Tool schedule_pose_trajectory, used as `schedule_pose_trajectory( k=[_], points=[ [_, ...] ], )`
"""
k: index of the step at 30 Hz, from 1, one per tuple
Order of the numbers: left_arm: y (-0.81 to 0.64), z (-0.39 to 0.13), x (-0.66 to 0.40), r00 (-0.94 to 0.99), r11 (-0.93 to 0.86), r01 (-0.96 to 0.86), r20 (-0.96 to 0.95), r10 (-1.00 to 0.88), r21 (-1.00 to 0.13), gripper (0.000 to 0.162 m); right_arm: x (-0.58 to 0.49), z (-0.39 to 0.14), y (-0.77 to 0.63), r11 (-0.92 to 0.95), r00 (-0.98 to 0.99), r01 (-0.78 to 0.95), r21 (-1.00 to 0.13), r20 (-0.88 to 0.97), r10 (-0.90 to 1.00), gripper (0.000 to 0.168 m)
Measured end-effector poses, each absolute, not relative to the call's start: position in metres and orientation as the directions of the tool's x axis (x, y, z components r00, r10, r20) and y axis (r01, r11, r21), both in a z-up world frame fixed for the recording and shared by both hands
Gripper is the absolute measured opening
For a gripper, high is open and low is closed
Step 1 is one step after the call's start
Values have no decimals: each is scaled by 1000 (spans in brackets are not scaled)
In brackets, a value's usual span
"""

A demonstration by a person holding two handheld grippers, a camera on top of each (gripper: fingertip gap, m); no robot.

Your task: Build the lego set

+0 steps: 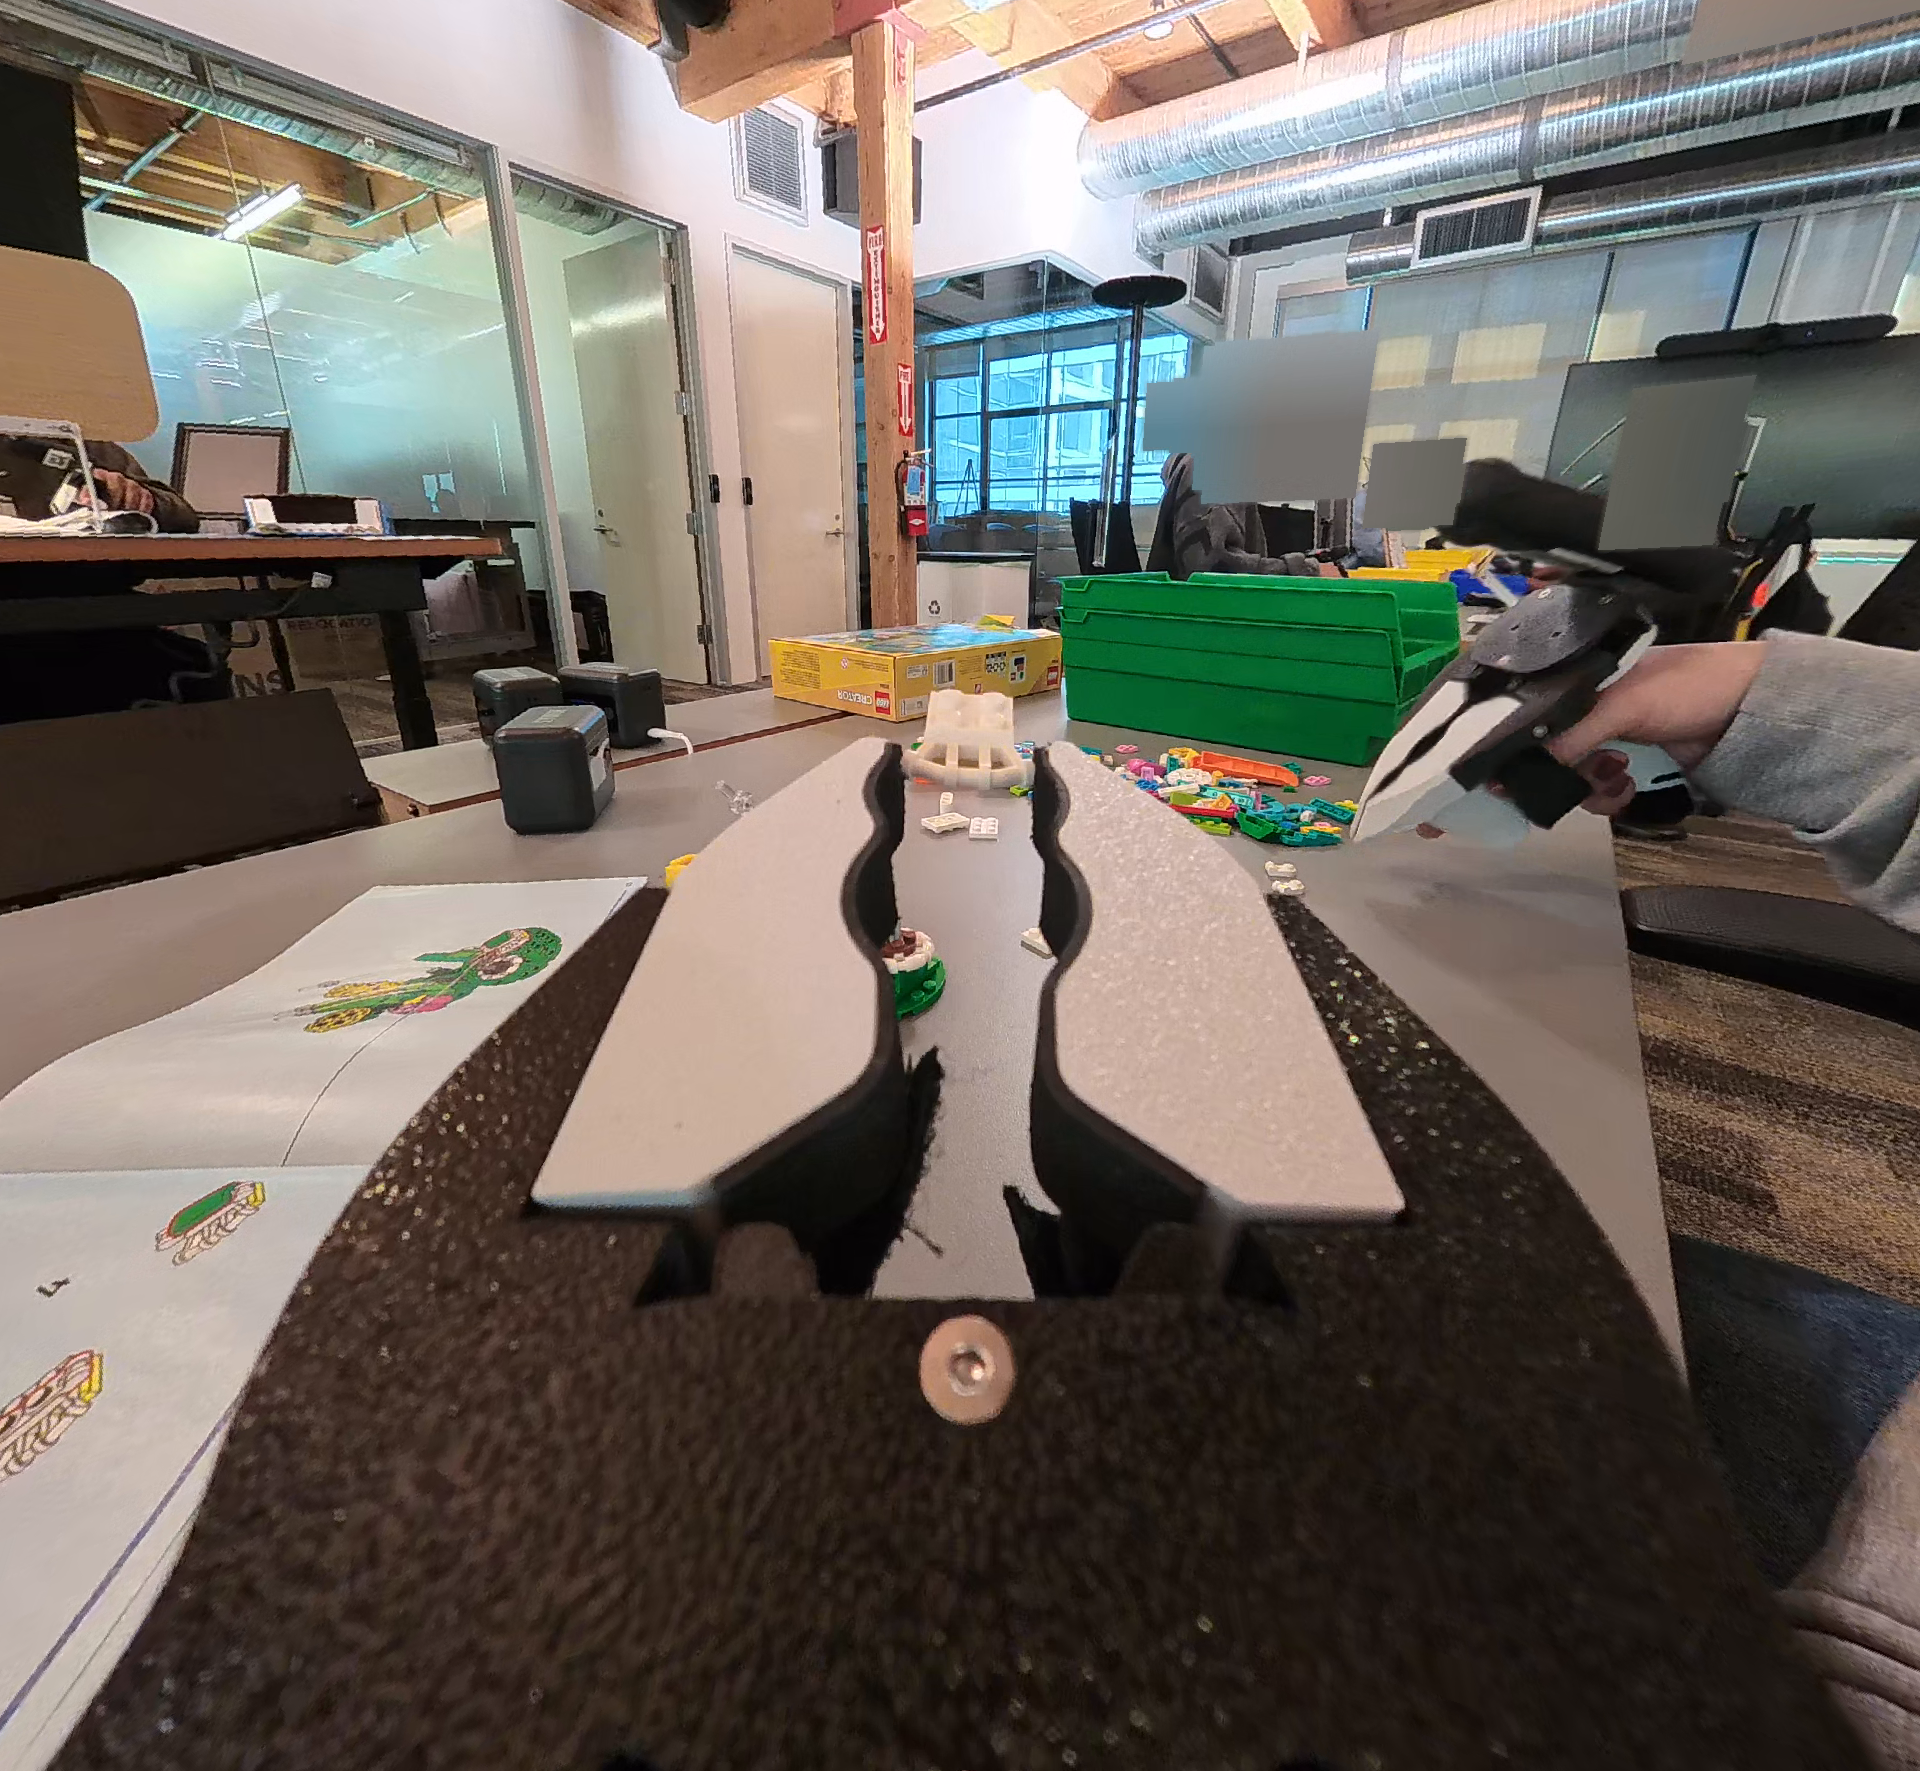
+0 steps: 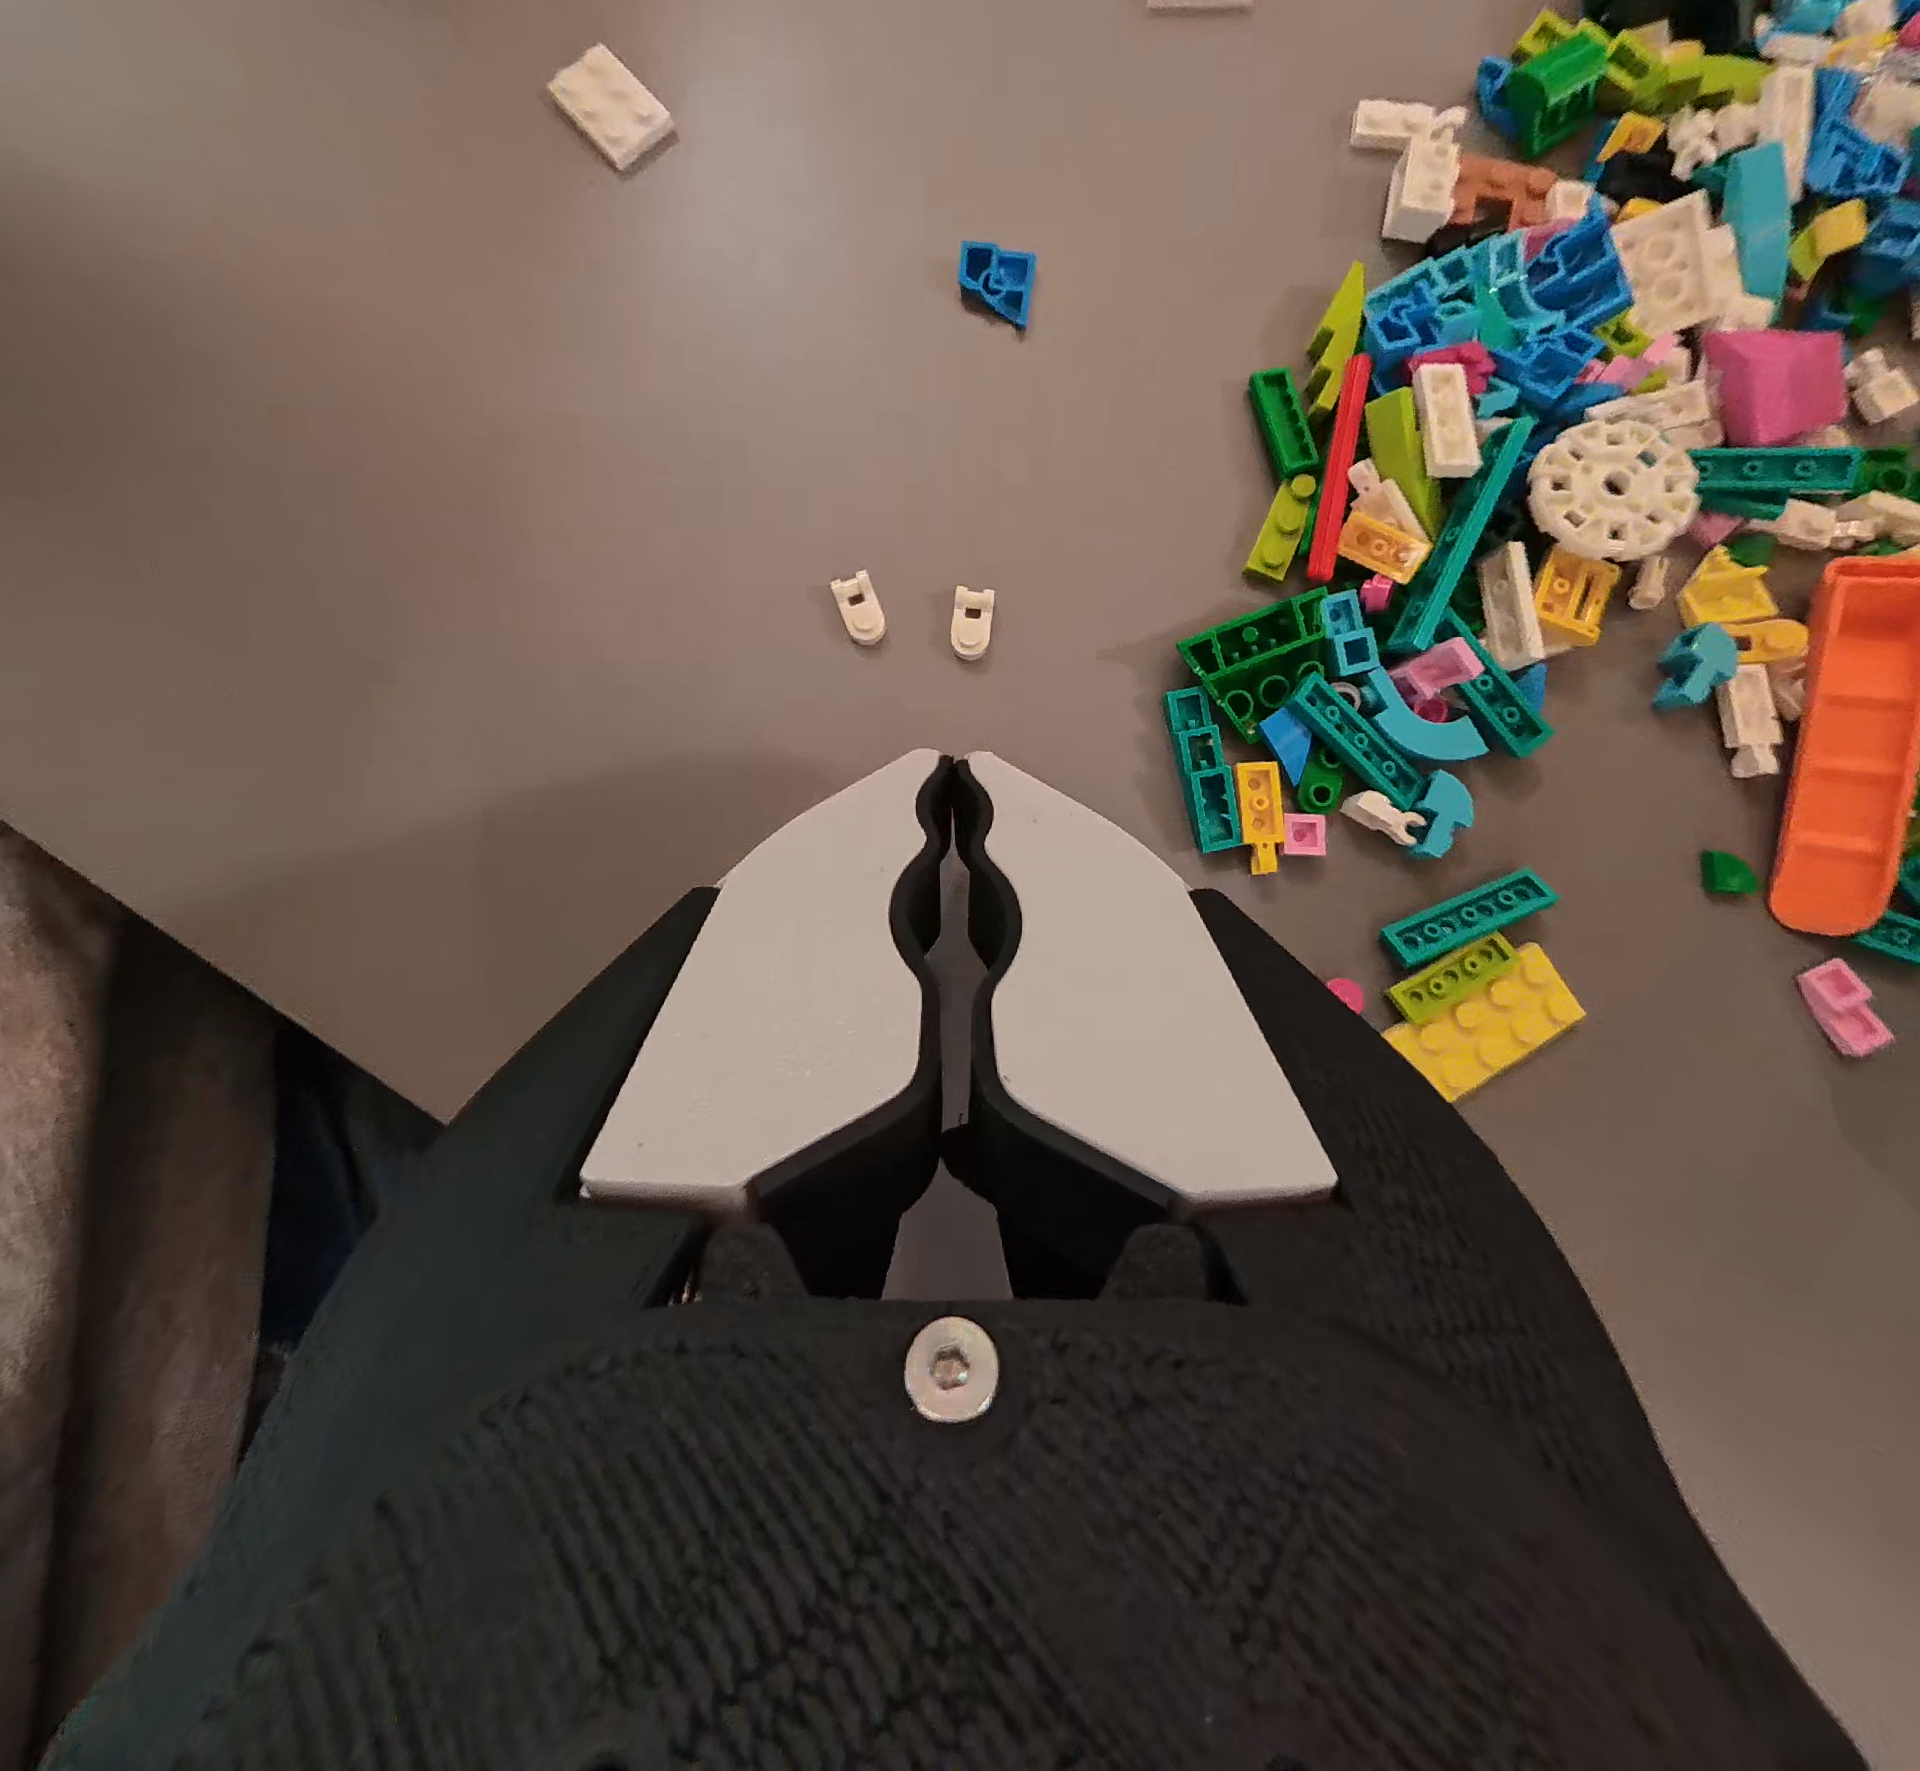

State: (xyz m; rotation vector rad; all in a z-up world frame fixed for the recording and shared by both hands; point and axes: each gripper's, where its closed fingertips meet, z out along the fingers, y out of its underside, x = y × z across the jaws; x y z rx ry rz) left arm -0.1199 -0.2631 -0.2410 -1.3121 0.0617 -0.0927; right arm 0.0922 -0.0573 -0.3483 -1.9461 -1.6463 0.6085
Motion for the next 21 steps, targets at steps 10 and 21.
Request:
schedule_pose_trajectory(
  k=[10, 21],
  points=[
    [-265, -240, -120, 994, 253, 37, 11, -106, -967, 23, 67, -362, -55, -141, 150, 789, -597, -34, 988, 0],
    [-266, -240, -120, 994, 253, 39, 12, -109, -967, 23, 61, -366, -60, -98, 102, 822, -561, -24, 995, 0]
  ],
)
